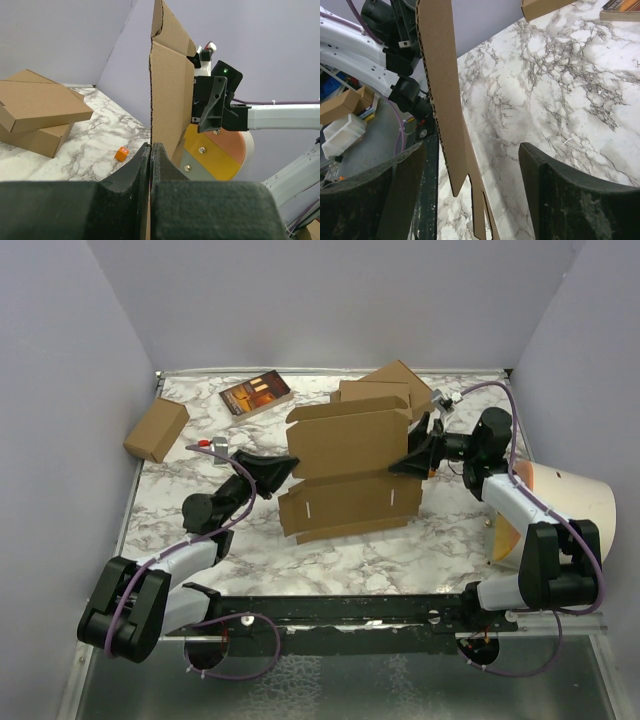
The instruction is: Fold the paper box
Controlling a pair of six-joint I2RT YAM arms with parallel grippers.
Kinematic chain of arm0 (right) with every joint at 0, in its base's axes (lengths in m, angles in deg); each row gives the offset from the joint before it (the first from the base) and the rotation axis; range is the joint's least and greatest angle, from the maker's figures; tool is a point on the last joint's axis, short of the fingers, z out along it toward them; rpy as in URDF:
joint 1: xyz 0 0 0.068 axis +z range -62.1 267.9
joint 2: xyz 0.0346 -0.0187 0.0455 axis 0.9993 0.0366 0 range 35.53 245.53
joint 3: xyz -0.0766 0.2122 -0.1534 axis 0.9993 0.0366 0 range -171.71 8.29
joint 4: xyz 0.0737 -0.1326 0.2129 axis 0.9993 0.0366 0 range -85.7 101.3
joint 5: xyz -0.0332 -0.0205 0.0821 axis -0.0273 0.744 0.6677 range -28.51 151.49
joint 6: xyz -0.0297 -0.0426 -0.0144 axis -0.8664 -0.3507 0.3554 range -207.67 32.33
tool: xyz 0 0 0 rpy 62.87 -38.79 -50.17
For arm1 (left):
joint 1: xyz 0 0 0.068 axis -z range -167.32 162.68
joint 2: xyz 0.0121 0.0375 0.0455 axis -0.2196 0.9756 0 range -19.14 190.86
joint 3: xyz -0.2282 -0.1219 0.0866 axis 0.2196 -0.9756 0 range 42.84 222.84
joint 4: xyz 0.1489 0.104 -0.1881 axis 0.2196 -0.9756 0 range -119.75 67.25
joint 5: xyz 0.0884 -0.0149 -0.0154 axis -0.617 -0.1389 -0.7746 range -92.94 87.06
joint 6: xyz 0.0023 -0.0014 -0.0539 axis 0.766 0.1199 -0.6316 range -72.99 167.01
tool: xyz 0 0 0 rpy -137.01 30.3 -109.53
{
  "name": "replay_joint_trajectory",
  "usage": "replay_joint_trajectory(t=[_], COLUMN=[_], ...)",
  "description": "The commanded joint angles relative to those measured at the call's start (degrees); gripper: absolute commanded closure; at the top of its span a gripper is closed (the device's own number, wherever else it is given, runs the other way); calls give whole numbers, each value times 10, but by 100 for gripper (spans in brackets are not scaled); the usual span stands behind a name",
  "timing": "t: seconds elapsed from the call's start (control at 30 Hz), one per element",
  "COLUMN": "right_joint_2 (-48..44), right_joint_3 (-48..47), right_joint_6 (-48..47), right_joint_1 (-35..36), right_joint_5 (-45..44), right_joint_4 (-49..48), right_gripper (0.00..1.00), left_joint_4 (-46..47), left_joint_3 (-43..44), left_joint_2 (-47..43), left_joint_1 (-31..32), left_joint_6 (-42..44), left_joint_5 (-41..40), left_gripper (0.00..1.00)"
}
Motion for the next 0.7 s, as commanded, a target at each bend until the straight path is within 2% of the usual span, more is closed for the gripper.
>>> replay_joint_trajectory(t=[0.0, 0.1, 0.2, 0.33, 0.4, 0.5, 0.57, 0.67], right_joint_2=[-5, -4, -5, -8, -8, -12, -14, -16], right_joint_3=[12, 15, 19, 16, 12, 0, -5, -14], right_joint_6=[27, 27, 25, 20, 14, -13, -34, -66], right_joint_1=[-3, -3, -3, -3, -3, -4, -4, -5], right_joint_5=[-5, -7, -14, -11, -4, 14, 24, 36], right_joint_4=[-45, -49, -55, -55, -51, -24, -5, 22], right_gripper=[29, 41, 62, 84, 91, 95, 96, 96], left_joint_4=[29, 31, 34, 35, 23, -51, -154, -378], left_joint_3=[2, 5, 9, 10, 7, 24, 60, 147], left_joint_2=[-6, 0, 8, 16, 14, -5, -26, -55], left_joint_1=[5, 7, 9, 10, 10, -1, -13, -30], left_joint_6=[1, 1, 2, 6, 7, 9, 33, 129], left_joint_5=[15, 16, 20, 31, 38, 74, 122, 181], left_gripper=[100, 100, 100, 100, 91, 68, 56, 46])
